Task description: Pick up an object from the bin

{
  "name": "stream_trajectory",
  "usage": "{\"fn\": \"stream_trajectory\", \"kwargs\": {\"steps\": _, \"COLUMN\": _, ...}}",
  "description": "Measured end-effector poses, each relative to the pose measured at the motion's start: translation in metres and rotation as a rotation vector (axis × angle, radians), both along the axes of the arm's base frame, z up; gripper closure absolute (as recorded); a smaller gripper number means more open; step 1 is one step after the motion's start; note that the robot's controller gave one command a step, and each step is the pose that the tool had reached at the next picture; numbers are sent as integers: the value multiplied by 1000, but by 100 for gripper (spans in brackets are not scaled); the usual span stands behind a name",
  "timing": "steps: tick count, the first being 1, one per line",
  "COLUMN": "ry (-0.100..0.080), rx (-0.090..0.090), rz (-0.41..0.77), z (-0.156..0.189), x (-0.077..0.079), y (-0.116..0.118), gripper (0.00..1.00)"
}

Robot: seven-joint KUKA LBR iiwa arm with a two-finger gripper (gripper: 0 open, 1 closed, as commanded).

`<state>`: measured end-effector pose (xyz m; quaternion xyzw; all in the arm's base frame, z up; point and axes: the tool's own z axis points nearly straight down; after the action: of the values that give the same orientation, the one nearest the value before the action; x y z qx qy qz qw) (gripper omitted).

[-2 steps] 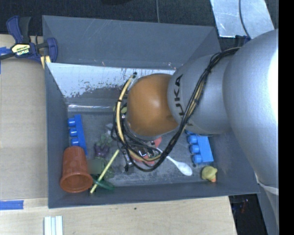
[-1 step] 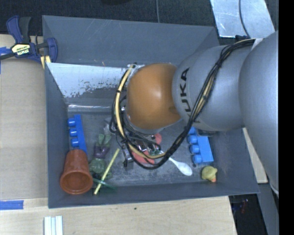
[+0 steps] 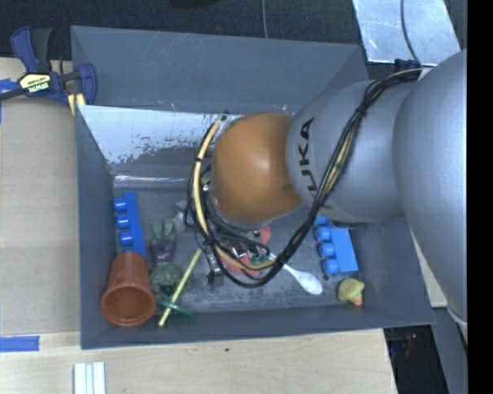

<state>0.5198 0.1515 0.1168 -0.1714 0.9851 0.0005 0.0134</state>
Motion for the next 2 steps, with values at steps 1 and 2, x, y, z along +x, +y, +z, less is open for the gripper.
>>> {"fn": "stream_trajectory", "kwargs": {"steps": 1, "ry": 1, "rx": 1, "rz": 39, "z": -18, "x": -15, "y": 5, "gripper": 0}}
{"fn": "stream_trajectory", "kwargs": {"steps": 2, "ry": 1, "rx": -4, "rz": 157, "z": -34, "x": 3, "y": -51, "gripper": 0}}
